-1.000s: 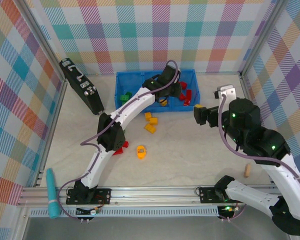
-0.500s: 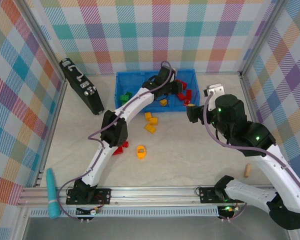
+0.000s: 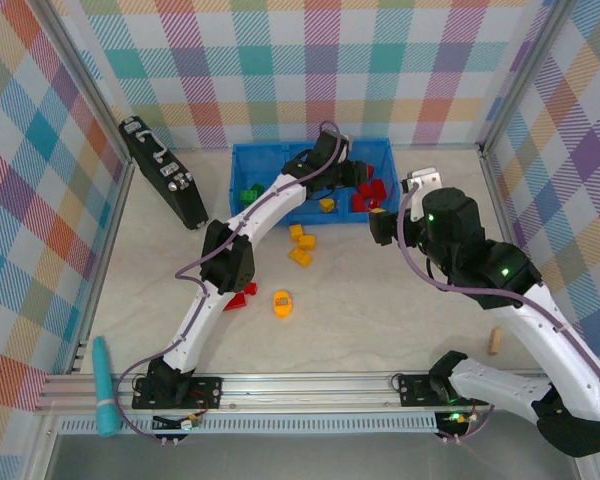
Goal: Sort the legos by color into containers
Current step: Place the lego in the container, then pick up the lego from the center of the table.
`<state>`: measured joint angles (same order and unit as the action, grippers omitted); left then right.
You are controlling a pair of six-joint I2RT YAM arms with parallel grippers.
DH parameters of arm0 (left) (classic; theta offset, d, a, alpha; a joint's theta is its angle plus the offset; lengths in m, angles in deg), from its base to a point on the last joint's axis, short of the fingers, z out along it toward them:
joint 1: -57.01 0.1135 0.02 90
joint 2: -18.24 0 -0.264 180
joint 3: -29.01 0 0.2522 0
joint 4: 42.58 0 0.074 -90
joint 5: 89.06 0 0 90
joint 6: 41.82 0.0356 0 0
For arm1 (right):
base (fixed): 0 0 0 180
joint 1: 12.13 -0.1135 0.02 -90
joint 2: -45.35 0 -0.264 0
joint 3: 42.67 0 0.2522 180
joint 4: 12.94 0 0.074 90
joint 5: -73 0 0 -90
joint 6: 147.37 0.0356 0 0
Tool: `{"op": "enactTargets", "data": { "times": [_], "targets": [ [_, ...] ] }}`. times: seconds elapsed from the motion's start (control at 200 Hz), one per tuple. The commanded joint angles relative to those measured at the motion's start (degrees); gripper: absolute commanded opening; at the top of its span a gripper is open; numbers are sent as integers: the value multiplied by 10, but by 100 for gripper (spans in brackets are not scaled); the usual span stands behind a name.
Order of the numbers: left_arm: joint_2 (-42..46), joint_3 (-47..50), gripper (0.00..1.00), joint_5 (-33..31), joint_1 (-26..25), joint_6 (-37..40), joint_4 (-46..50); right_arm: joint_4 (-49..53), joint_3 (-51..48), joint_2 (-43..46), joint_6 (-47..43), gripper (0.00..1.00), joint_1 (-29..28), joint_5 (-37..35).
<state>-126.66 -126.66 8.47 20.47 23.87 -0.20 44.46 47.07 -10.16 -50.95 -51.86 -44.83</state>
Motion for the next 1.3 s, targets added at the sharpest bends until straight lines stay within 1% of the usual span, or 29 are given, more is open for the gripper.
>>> {"op": "enactTargets", "data": {
  "times": [0.0, 0.07, 0.165, 0.275, 0.34, 0.475, 0.585, 0.665, 0.805, 0.915, 1.135, 1.295],
  "targets": [
    [82, 1, 52, -37, 5, 66, 66, -27, -17, 8, -17, 99, 3, 1],
    [139, 36, 53, -74, 4, 107, 103, -39, -26, 7, -23, 99, 6, 6],
    [249, 151, 55, -131, 4, 143, 121, -62, -41, 1, -29, 99, 10, 23],
    [379, 301, 58, -194, 4, 154, 142, -89, -53, -13, -39, 99, 16, 55],
    [443, 375, 59, -226, 4, 140, 174, -101, -52, -24, -42, 99, 21, 71],
    [557, 530, 60, -231, 3, 74, 214, -115, -41, -46, -53, 99, 27, 95],
    [621, 637, 61, -224, -7, 47, 212, -122, -32, -61, -58, 99, 31, 121],
    [641, 692, 62, -212, -13, 47, 196, -120, -23, -74, -59, 99, 33, 143],
    [640, 751, 63, -223, -16, 45, 180, -105, 8, -90, -54, 99, 33, 163],
    [624, 772, 63, -230, -16, 45, 176, -101, 16, -91, -51, 99, 33, 173],
    [596, 810, 63, -205, -16, 37, 145, -96, 14, -90, -37, 99, 33, 164],
    [587, 829, 63, -206, -16, 26, 137, -89, 15, -90, -36, 99, 33, 158]
  ]
}}
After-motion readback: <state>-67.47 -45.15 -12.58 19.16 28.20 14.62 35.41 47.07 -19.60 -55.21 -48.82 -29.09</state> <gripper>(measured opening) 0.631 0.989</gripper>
